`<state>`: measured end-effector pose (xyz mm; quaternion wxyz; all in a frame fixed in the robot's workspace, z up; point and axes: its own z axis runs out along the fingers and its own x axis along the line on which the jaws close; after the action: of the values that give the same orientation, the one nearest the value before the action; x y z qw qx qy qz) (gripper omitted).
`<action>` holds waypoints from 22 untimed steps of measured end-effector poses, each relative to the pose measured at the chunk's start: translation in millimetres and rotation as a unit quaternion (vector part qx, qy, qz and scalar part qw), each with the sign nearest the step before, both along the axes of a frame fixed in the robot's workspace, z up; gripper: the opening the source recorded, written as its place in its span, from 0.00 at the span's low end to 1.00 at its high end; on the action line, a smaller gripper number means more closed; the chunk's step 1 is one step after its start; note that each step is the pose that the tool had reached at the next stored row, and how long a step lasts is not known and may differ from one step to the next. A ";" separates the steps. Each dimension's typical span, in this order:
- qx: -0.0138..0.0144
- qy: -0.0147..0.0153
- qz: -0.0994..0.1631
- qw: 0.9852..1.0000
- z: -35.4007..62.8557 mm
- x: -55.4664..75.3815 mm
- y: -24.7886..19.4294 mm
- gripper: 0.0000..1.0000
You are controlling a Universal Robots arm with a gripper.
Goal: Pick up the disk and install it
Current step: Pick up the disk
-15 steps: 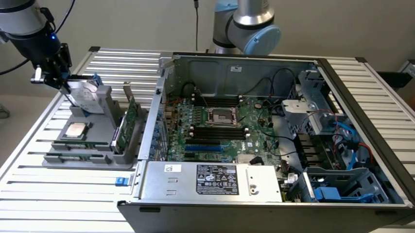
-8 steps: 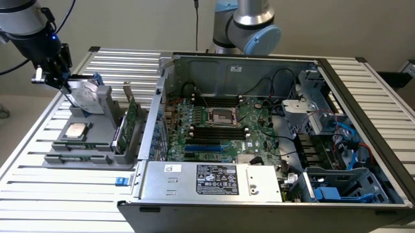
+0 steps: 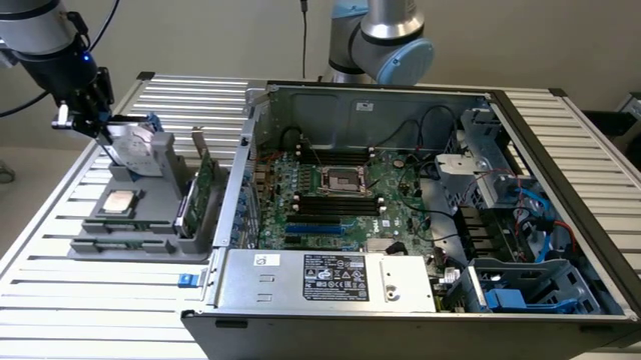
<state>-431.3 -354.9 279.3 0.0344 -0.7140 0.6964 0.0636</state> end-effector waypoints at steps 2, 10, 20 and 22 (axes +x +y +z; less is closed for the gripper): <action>0.000 0.000 0.000 1.000 0.0 0.6 0.0 0.33; 0.000 0.000 0.000 1.000 0.0 2.2 0.0 0.33; 0.000 0.000 0.000 1.000 0.2 2.2 0.0 0.33; 0.001 0.000 0.000 1.000 0.9 2.2 0.0 0.33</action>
<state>-429.1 -354.9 280.3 0.0349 -0.7140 0.6963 0.0641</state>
